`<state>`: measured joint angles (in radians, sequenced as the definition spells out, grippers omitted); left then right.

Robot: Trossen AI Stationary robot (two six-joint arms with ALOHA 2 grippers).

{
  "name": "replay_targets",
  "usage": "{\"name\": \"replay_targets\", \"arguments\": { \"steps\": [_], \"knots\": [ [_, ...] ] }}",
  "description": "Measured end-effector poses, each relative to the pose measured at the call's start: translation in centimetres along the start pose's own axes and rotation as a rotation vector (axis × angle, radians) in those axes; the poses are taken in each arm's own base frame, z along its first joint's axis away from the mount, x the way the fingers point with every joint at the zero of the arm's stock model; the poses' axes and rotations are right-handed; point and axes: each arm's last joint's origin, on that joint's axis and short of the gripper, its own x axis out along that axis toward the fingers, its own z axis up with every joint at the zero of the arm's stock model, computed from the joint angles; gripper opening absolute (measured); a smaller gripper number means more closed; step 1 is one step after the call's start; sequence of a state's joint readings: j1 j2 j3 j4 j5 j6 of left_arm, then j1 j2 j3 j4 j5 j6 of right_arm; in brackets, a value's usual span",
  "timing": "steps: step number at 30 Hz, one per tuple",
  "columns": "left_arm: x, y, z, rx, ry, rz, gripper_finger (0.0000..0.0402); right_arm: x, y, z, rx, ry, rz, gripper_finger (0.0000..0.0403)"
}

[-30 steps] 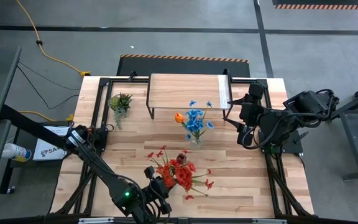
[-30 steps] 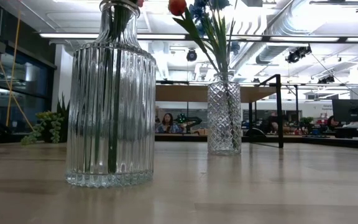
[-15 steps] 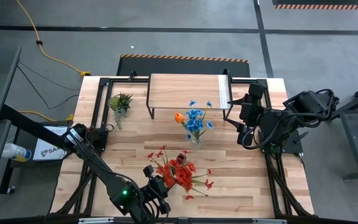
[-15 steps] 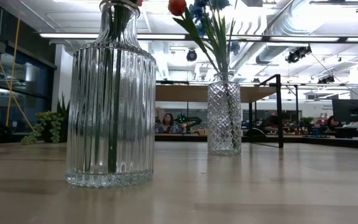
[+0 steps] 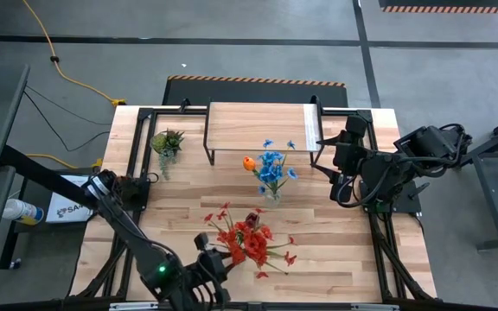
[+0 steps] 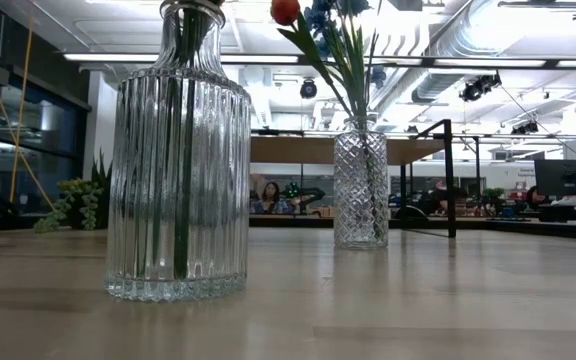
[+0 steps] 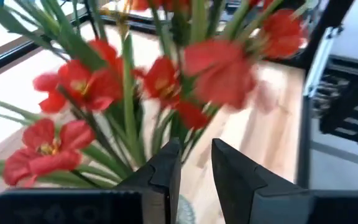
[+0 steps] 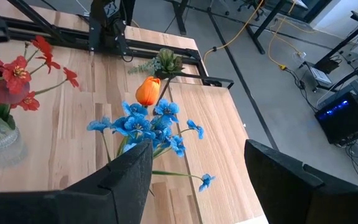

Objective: Pick and place flowers into a vace then onto a shelf
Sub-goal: Put the orange flowers into the bottom transparent vase, then put the bottom transparent vase on the shelf

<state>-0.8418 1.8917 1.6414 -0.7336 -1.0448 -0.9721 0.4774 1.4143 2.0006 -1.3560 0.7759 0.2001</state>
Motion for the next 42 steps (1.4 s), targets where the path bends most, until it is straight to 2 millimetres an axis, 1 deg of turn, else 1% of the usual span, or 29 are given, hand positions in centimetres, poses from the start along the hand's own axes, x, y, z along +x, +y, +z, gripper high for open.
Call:
{"name": "replay_targets", "arguments": {
  "steps": [6,11,15,19,22,24,26,30,36,42],
  "knots": [
    [-2.6,-1.3,2.2,-0.023,-0.033,-0.077,0.0124,0.0,0.0,0.0,0.0,0.0,-0.001,0.0245],
    [-5.1,-2.1,3.6,-0.038,-0.055,-0.144,0.0124,0.0,0.0,0.0,-0.007,-0.001,-0.002,0.0245],
    [-7.2,-2.7,4.1,-0.067,-0.029,-0.227,0.0124,0.0,0.0,0.0,-0.029,-0.001,-0.005,0.0245],
    [-8.9,-3.3,4.0,-0.208,0.033,-0.317,0.0124,0.0,0.0,0.0,-0.048,-0.004,-0.005,0.0245],
    [-9.4,-3.7,3.5,-0.317,0.087,-0.358,0.0124,0.0,0.0,0.2,-0.058,-0.014,-0.004,0.0245],
    [-9.3,-3.9,3.1,-0.382,0.118,-0.361,0.0124,0.0,0.0,0.3,-0.077,-0.024,-0.002,0.0245],
    [-8.8,-4.4,2.4,-0.412,0.14,-0.352,0.0124,0.0,0.1,0.5,-0.09,-0.038,0.002,0.0245],
    [-7.0,-5.3,0.3,-0.419,0.168,-0.295,0.0124,0.0,0.1,0.7,-0.119,-0.058,0.005,0.0245],
    [-2.6,-6.6,-3.7,-0.438,0.263,-0.179,0.0124,0.0,0.1,0.8,-0.124,-0.064,0.007,0.0245],
    [1.0,-7.4,-6.5,-0.413,0.358,-0.124,0.0124,0.0,0.1,0.7,-0.13,-0.055,0.015,0.0245]
  ]
}}
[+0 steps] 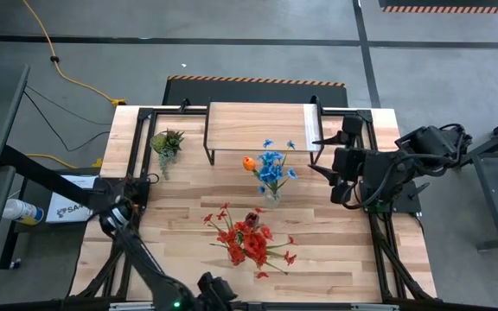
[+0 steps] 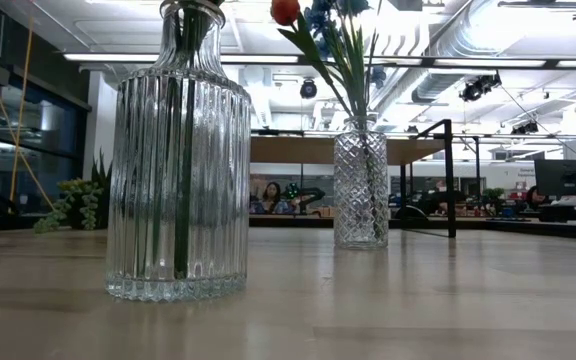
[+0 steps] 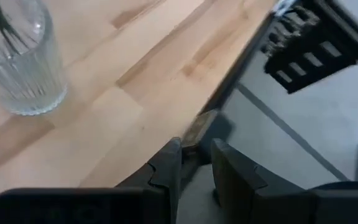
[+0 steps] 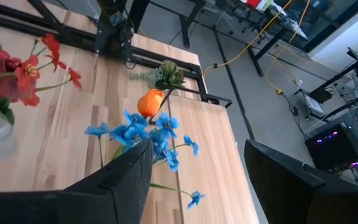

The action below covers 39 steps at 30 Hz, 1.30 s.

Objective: Pick and place flowers into a vace then onto a shelf
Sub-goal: Put the bottom transparent vase on the shelf

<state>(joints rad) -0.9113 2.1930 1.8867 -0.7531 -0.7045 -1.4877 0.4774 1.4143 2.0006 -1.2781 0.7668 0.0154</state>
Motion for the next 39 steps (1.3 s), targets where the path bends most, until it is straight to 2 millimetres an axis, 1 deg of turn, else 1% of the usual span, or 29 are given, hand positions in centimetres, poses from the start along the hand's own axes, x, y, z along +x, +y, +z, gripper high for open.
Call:
{"name": "replay_targets", "arguments": {
  "steps": [2,6,20,27,29,31,39],
  "knots": [
    [0.8,0.1,0.1,-0.018,0.011,0.013,0.0124,0.0,0.0,-0.1,-0.003,0.004,0.014,0.0245],
    [1.5,0.3,0.7,-0.045,0.033,0.026,0.0124,0.0,0.1,-0.2,-0.011,0.017,0.05,0.0245],
    [1.7,0.2,1.0,-0.106,0.018,0.023,0.0124,0.0,0.1,-0.2,-0.016,0.021,0.052,0.0245],
    [1.7,0.1,1.0,-0.103,0.019,0.008,0.0127,0.0,0.1,-0.2,-0.016,0.021,0.052,0.0245],
    [1.7,0.0,1.0,-0.087,0.015,0.004,0.0138,0.0,0.1,-0.2,-0.016,0.021,0.052,0.0245],
    [1.7,-0.2,1.1,-0.066,-0.006,-0.009,0.016,0.0,0.2,-0.2,-0.016,0.021,0.052,0.0245],
    [1.6,-0.1,1.1,-0.034,-0.024,-0.004,0.0282,0.0,0.2,-0.3,-0.017,0.022,0.067,0.0245]
  ]
}}
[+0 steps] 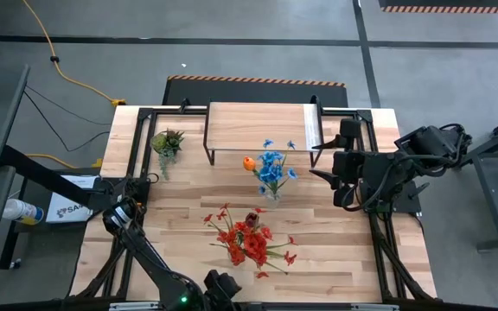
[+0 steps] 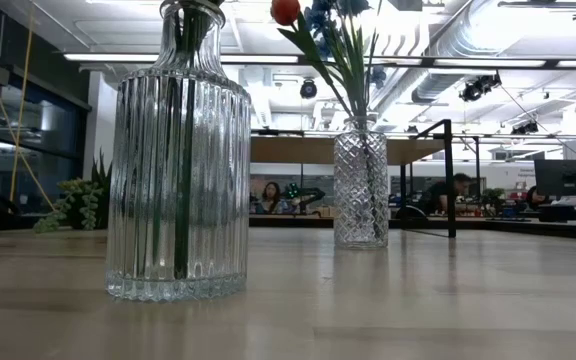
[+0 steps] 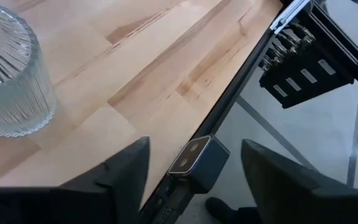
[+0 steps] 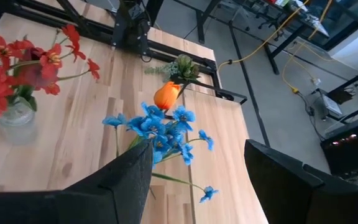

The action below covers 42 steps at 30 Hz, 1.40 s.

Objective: Pick and place flowers into a vace then onto a shelf
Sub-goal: Put the bottom transparent vase on the shelf

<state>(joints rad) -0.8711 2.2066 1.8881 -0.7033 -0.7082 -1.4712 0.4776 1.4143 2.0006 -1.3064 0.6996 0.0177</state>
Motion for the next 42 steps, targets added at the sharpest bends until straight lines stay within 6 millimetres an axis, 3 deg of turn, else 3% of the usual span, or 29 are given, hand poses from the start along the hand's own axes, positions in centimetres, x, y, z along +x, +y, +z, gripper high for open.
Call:
{"name": "replay_targets", "arguments": {
  "steps": [11,18,24,26,31,35,38,42],
  "knots": [
    [0.0,-0.1,-0.2,-0.001,0.072,-0.012,0.0392,0.0,0.1,0.0,0.0,0.0,0.021,0.0245],
    [0.0,-0.6,-0.2,-0.009,0.074,-0.056,0.0388,0.0,0.1,0.0,0.0,0.0,0.022,0.0245],
    [-0.1,-0.3,-0.5,-0.009,0.203,-0.039,0.0381,0.0,0.1,0.0,0.0,0.0,0.023,0.0245],
    [-0.4,0.1,-0.9,-0.027,0.167,-0.005,0.0383,0.0,0.1,0.0,0.0,0.0,0.023,0.0245],
    [-2.3,1.0,-2.2,0.061,-0.11,0.061,0.0382,0.0,0.1,0.0,0.0,0.001,0.023,0.0245],
    [-3.4,2.5,-3.0,0.086,-0.146,0.16,0.0381,0.0,0.1,0.0,0.002,0.001,0.025,0.0245],
    [-3.0,3.7,-3.7,0.075,-0.228,0.222,0.0383,0.0,0.1,0.0,0.006,0.001,0.033,0.0245],
    [-0.5,4.9,-4.9,0.075,-0.33,0.266,0.0382,0.0,0.2,0.0,0.007,0.002,0.054,0.0245]
  ]
}}
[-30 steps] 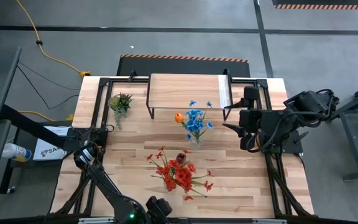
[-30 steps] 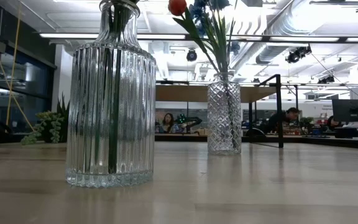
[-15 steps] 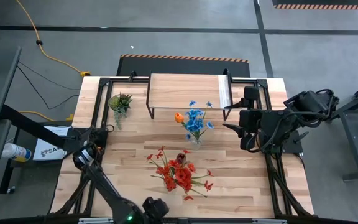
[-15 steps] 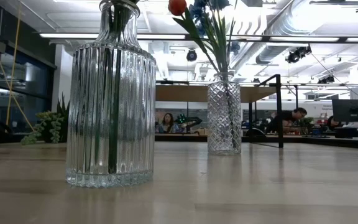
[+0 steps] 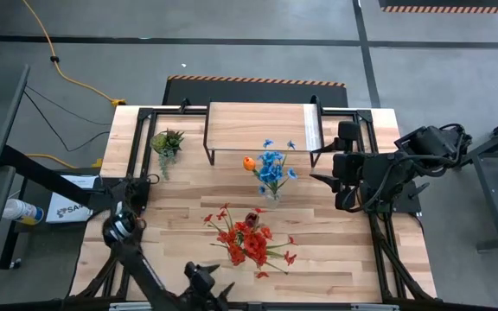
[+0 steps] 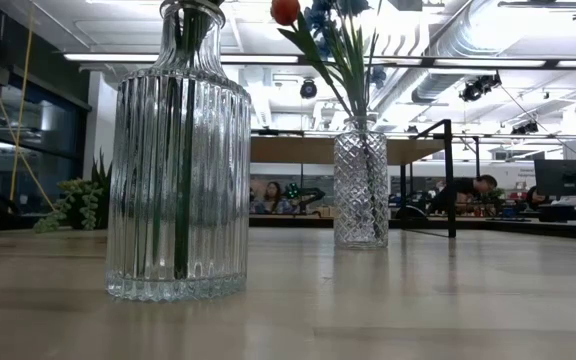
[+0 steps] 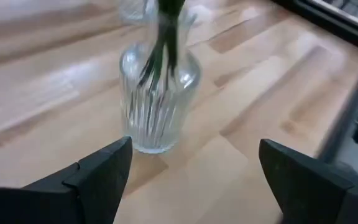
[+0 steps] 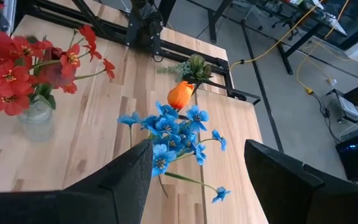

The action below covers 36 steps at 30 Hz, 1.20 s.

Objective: Pick and place flowers into a vace then onto a shelf
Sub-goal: Put the bottom transparent vase on the shelf

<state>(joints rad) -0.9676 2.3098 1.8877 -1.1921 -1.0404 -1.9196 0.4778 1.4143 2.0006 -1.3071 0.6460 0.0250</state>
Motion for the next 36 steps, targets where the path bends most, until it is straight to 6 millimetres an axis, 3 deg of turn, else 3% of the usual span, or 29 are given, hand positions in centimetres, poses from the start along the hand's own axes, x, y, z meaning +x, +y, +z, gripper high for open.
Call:
{"name": "replay_targets", "arguments": {
  "steps": [6,36],
  "knots": [
    [3.5,0.5,-2.2,-0.227,0.02,0.109,0.0383,0.0,0.0,0.0,0.0,0.0,0.0,0.0245],
    [4.9,0.0,-1.7,-0.208,0.083,0.138,0.0383,0.0,0.0,0.0,0.006,-0.002,-0.006,0.0245]
  ]
}}
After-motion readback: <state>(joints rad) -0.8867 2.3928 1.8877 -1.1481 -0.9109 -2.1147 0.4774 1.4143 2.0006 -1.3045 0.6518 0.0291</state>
